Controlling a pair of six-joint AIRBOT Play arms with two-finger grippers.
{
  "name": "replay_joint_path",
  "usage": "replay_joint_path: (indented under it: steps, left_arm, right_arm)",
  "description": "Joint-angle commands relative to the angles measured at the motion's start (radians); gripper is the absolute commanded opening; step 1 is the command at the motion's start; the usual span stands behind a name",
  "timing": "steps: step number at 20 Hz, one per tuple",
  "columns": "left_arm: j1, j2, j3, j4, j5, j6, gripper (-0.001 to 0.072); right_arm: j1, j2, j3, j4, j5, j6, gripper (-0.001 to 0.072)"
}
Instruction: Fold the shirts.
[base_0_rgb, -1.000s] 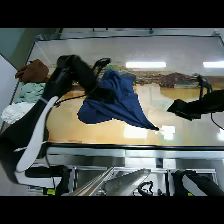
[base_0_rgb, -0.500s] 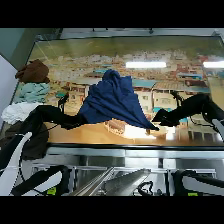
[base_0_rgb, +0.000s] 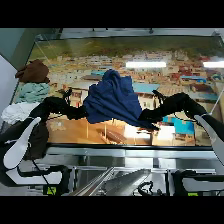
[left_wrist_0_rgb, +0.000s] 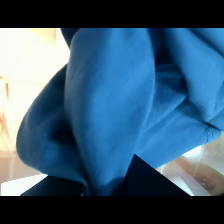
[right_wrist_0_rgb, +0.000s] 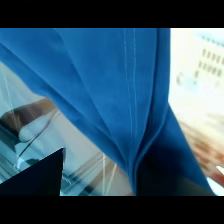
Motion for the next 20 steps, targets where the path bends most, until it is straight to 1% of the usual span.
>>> replay_joint_path:
  steps: [1, 2, 3, 4, 5, 6, 9, 11, 13, 15, 17, 20]
  left_arm:
    - [-0.008, -0.071, 0.052, -0.005, 0.003, 0.010, 0.0173]
    - [-0.008, -0.077, 0.053, -0.005, -0.004, 0.010, 0.0169]
    - [-0.006, -0.076, 0.053, -0.004, -0.009, 0.018, 0.0020]
    - [-0.005, -0.071, 0.053, -0.005, -0.015, 0.026, 0.0017]
    - [-0.005, -0.061, 0.053, -0.005, -0.025, 0.026, 0.0016]
    - [-0.005, -0.045, 0.053, -0.005, -0.040, 0.026, 0.0016]
    - [-0.002, 0.038, 0.053, -0.004, -0.057, 0.028, 0.0015]
    - [0.015, 0.140, 0.059, -0.005, -0.031, 0.028, 0.0016]
    - [0.047, 0.267, 0.116, -0.005, 0.059, 0.028, 0.0015]
    - [0.081, 0.420, 0.231, -0.006, 0.161, 0.024, 0.0015]
    - [0.115, 0.588, 0.391, -0.006, 0.201, -0.005, 0.0015]
    - [0.158, 0.772, 0.651, -0.006, 0.192, -0.014, 0.0015]
  right_arm:
    - [0.022, -0.066, 0.032, 0.018, 0.026, -0.008, 0.0481]
    - [0.022, -0.081, 0.036, 0.022, 0.026, -0.008, 0.0479]
    - [0.027, -0.090, 0.041, 0.031, 0.026, -0.009, 0.0424]
    - [0.032, -0.092, 0.046, 0.039, 0.026, -0.035, 0.0230]
    - [0.038, -0.091, 0.056, 0.049, 0.026, -0.054, 0.0070]
    - [0.042, -0.091, 0.071, 0.058, 0.026, -0.052, 0.0017]
    - [0.039, -0.072, 0.131, 0.084, 0.022, -0.052, 0.0016]
    - [0.027, -0.004, 0.196, 0.090, -0.010, -0.052, 0.0015]
    - [-0.003, 0.121, 0.286, 0.100, -0.064, -0.052, 0.0015]
    - [-0.049, 0.295, 0.387, 0.104, -0.067, -0.052, 0.0015]
    - [-0.108, 0.490, 0.477, 0.103, 0.000, -0.047, 0.0015]
    - [-0.194, 0.780, 0.561, 0.092, 0.196, -0.060, 0.0015]
